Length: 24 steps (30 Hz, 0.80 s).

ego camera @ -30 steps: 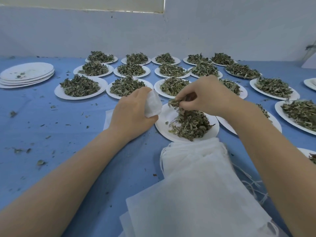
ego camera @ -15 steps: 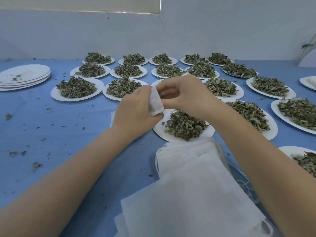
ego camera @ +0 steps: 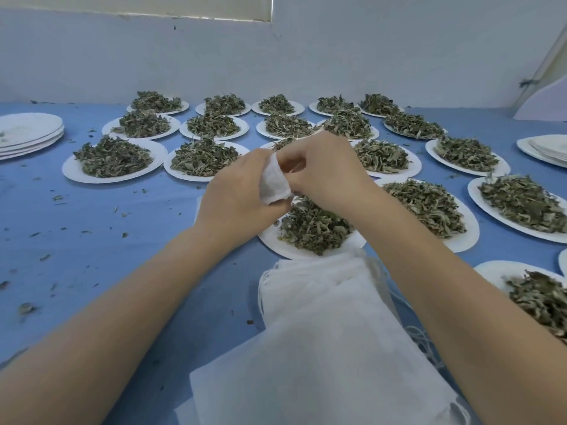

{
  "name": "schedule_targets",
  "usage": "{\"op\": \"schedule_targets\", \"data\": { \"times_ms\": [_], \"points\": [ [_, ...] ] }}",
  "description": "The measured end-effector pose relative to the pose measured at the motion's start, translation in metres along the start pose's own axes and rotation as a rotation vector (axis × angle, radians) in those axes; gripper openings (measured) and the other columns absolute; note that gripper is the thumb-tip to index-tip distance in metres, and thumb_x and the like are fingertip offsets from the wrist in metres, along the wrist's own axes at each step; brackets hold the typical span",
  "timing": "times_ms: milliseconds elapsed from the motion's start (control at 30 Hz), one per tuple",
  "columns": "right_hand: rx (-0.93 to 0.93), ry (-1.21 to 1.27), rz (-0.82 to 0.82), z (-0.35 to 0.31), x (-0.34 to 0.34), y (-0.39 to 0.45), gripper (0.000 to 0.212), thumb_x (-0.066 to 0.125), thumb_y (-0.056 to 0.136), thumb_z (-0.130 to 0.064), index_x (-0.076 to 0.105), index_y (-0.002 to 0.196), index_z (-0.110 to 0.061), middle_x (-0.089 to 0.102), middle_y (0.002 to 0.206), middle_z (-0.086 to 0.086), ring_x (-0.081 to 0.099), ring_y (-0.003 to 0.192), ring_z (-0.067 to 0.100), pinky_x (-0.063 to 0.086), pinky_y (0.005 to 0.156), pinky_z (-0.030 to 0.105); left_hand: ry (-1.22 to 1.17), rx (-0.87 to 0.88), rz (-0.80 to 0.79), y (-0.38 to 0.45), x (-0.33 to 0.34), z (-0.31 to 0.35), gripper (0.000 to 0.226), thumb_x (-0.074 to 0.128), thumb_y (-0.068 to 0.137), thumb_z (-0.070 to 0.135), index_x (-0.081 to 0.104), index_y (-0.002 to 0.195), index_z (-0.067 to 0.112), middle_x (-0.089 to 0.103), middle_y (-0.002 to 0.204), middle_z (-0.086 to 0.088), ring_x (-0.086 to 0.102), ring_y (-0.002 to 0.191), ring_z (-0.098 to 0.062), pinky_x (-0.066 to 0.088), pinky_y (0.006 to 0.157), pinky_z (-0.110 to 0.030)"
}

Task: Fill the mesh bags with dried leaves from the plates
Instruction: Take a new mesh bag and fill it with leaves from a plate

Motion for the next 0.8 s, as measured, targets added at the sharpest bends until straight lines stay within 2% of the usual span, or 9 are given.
{"op": "schedule_targets", "data": {
  "times_ms": [67,133,200,267,367,433,567,700,800],
  "points": [
    [-0.010,-0.014,-0.113,-0.001,0.012,0.000,0.022,0.060,0.082,-0.013,0.067,0.063,-0.019,0.051,0.052,-0.009,0.038,0.048,0.005,0.030,0.049,0.019,0.043,0.045,-0.016,-0.001,0.000,0.002,0.050,0.076,0.068,0.020,0.057,0.114,0.010,0.063,0.100,-0.002,0.057,0.090,-0.021,0.031,0.067,-0.019],
    [-0.025,0.016,-0.191,0.000,0.019,-0.002,0.032,0.061,0.082,-0.013,0.057,0.051,-0.022,0.042,0.046,-0.007,0.034,0.045,0.006,0.026,0.045,0.016,0.076,0.084,-0.036,-0.004,0.001,0.006,0.054,0.075,0.068,0.018,0.057,0.117,0.007,0.064,0.105,-0.007,0.059,0.092,-0.026,0.035,0.071,-0.023],
    [-0.050,0.066,-0.222,0.001,0.021,-0.004,0.019,0.064,0.081,-0.017,0.067,0.063,-0.014,0.048,0.052,-0.001,0.035,0.048,0.005,0.029,0.048,0.017,0.097,0.088,-0.047,-0.005,0.001,0.006,0.053,0.074,0.070,0.019,0.056,0.118,0.007,0.064,0.105,-0.007,0.059,0.092,-0.027,0.039,0.073,-0.029],
    [-0.056,0.130,-0.188,0.004,0.014,-0.005,0.008,0.067,0.080,-0.020,0.074,0.080,-0.015,0.065,0.066,0.004,0.048,0.056,0.006,0.039,0.059,0.022,0.114,0.079,-0.049,-0.006,0.001,0.003,0.052,0.073,0.073,0.024,0.054,0.119,0.009,0.063,0.106,-0.005,0.058,0.093,-0.024,0.038,0.073,-0.028],
    [-0.059,-0.032,-0.103,0.014,-0.003,-0.002,0.004,0.072,0.077,-0.028,0.073,0.080,-0.027,0.070,0.081,-0.013,0.060,0.075,-0.002,0.047,0.071,0.016,0.162,0.068,-0.050,-0.007,-0.002,-0.002,0.052,0.071,0.074,0.029,0.054,0.119,0.011,0.063,0.109,-0.004,0.058,0.095,-0.026,0.038,0.078,-0.030],
    [-0.040,-0.294,-0.177,0.020,-0.002,-0.002,0.011,0.071,0.075,-0.042,0.070,0.083,-0.034,0.066,0.086,-0.016,0.058,0.079,0.000,0.046,0.068,0.023,0.205,0.062,-0.050,-0.009,-0.002,-0.005,0.051,0.072,0.074,0.029,0.054,0.118,0.011,0.063,0.111,-0.004,0.057,0.095,-0.029,0.037,0.082,-0.034],
    [0.092,-0.430,-0.426,0.032,0.014,-0.009,0.045,0.068,0.069,-0.059,0.065,0.107,-0.036,0.056,0.089,-0.018,0.052,0.081,0.006,0.041,0.066,0.025,0.202,0.005,-0.038,-0.009,-0.005,-0.015,0.053,0.072,0.073,0.029,0.053,0.119,0.013,0.062,0.112,-0.002,0.055,0.099,-0.027,0.036,0.080,-0.032],
    [0.040,-0.514,-0.478,0.027,0.027,-0.011,0.041,0.069,0.077,-0.039,0.063,0.116,-0.029,0.048,0.079,-0.015,0.044,0.070,0.005,0.038,0.057,0.021,0.184,-0.009,-0.053,-0.009,-0.004,-0.021,0.052,0.072,0.072,0.031,0.052,0.117,0.013,0.062,0.110,-0.002,0.055,0.097,-0.026,0.038,0.077,-0.031],
    [0.004,-0.513,-0.413,0.024,0.028,-0.007,0.025,0.065,0.083,-0.025,0.070,0.107,-0.024,0.051,0.075,-0.012,0.046,0.071,0.006,0.038,0.056,0.019,0.183,-0.032,-0.067,-0.009,-0.003,-0.025,0.050,0.072,0.072,0.032,0.052,0.115,0.015,0.060,0.109,-0.001,0.055,0.097,-0.025,0.043,0.076,-0.034]
  ]
}}
Point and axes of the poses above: each hand's wrist, its own y-axis towards the middle knuckle, its own x-axis out of the palm, z = x × y, the point moved 8 cm from there along y, towards the middle knuckle
